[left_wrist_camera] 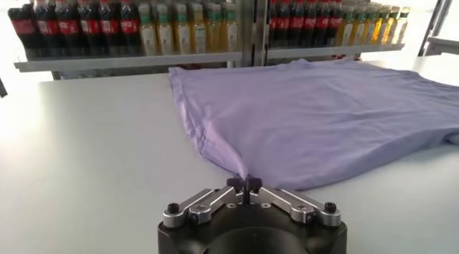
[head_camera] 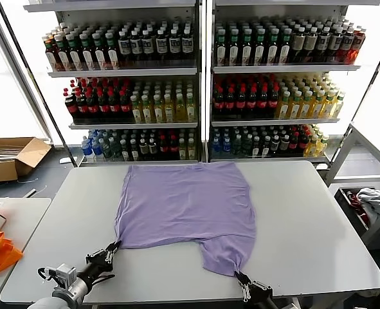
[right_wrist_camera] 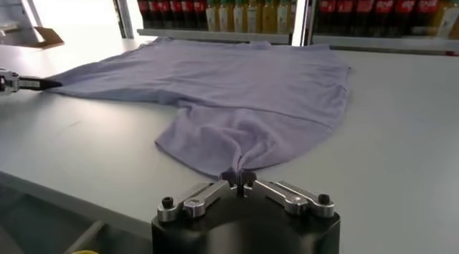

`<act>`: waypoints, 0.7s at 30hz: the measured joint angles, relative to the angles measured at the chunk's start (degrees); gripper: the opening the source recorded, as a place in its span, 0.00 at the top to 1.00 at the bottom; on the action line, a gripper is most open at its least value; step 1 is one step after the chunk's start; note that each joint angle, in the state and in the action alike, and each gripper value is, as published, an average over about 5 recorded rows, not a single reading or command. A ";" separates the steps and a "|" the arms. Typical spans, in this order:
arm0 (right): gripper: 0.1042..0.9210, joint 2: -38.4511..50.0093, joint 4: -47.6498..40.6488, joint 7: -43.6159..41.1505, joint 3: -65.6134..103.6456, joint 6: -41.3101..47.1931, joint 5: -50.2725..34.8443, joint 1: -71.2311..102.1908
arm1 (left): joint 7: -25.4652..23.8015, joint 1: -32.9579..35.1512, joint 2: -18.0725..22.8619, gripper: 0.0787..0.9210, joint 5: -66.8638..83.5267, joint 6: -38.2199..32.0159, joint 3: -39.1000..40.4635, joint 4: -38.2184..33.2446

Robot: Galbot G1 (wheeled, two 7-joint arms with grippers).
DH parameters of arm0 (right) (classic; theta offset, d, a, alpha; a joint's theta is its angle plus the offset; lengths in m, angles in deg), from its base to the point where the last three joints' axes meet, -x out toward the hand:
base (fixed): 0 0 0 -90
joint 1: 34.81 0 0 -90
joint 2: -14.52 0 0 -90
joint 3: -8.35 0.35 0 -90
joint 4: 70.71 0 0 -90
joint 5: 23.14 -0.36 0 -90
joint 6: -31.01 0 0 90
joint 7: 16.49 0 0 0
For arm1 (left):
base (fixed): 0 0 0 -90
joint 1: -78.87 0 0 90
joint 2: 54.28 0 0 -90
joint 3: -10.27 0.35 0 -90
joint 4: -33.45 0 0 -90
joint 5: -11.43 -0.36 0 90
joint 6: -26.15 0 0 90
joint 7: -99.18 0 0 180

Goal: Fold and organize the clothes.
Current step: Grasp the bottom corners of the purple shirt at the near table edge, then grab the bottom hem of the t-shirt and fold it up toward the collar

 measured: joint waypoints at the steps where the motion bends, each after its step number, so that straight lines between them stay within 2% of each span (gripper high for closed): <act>1: 1.00 0.10 0.36 -0.27 0.28 -0.66 -0.06 0.40 | -0.10 0.22 0.04 0.97 -0.17 0.00 -0.10 -0.32; 21: 1.00 0.67 9.88 -2.88 7.21 -8.47 -2.29 15.14 | -0.26 9.80 0.75 0.97 -3.04 0.40 -5.59 -13.52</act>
